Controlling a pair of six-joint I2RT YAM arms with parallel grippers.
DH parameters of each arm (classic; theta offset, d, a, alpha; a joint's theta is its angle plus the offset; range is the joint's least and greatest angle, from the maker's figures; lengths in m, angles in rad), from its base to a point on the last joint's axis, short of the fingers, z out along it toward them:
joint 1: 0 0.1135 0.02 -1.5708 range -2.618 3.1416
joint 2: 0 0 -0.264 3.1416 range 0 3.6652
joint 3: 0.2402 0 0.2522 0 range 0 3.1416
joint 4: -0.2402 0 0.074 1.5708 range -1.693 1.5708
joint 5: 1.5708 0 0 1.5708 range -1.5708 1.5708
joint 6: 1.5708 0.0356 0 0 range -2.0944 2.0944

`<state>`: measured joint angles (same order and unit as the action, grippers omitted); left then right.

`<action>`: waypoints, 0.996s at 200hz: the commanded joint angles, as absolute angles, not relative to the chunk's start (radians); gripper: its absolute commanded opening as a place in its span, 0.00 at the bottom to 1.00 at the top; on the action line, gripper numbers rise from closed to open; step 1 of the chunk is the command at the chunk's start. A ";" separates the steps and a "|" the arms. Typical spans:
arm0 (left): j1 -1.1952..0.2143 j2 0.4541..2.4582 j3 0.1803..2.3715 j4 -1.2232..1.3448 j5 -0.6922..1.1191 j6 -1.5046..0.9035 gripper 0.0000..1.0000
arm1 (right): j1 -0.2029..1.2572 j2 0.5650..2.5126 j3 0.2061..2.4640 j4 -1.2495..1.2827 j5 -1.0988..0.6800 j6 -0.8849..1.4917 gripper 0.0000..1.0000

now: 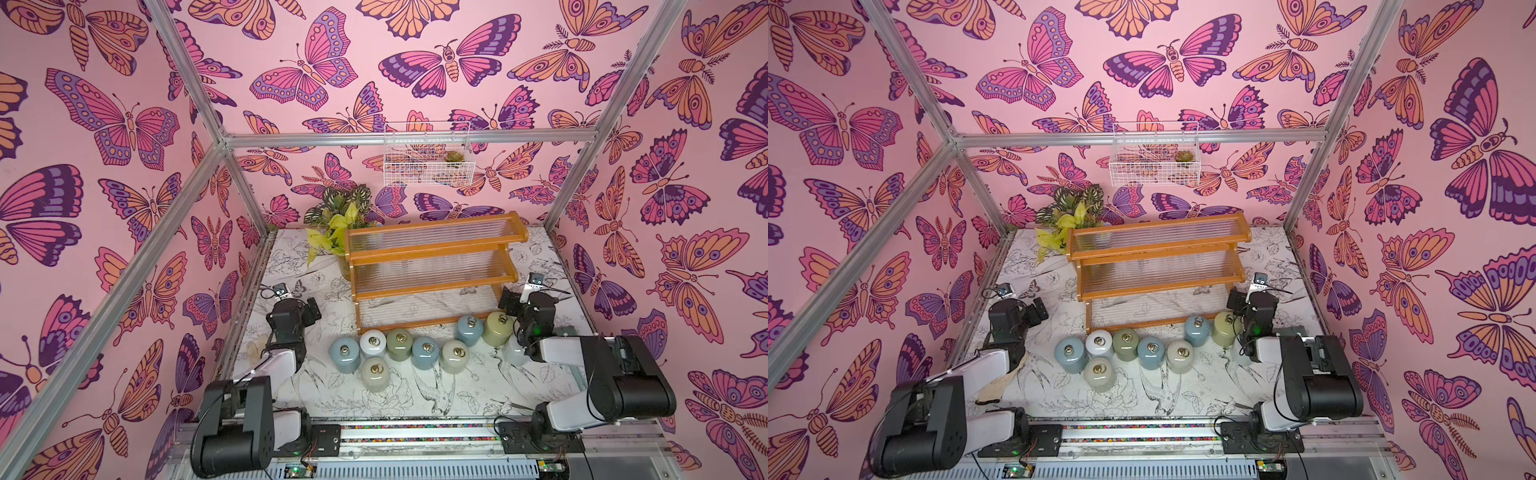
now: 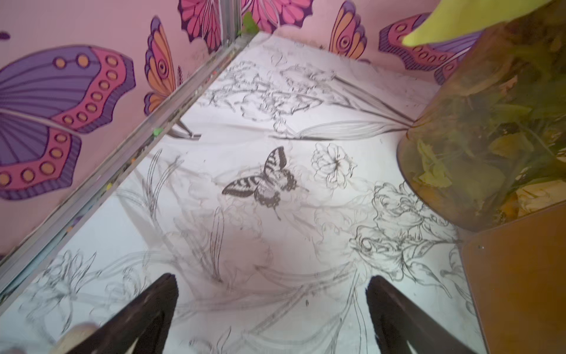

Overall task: Remove the tea canisters from the shelf
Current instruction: Reset both arms

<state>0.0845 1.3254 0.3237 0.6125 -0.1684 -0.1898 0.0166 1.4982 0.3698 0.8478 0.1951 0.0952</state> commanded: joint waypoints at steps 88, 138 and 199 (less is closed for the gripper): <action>-0.041 1.544 0.263 1.078 -0.189 0.003 1.00 | 0.018 1.503 0.389 0.831 0.184 0.080 0.99; -0.041 1.538 0.289 1.020 -0.240 -0.021 1.00 | 0.018 1.502 0.389 0.832 0.182 0.075 0.99; -0.034 1.539 0.353 0.929 -0.215 -0.021 1.00 | 0.018 1.501 0.390 0.830 0.182 0.074 0.99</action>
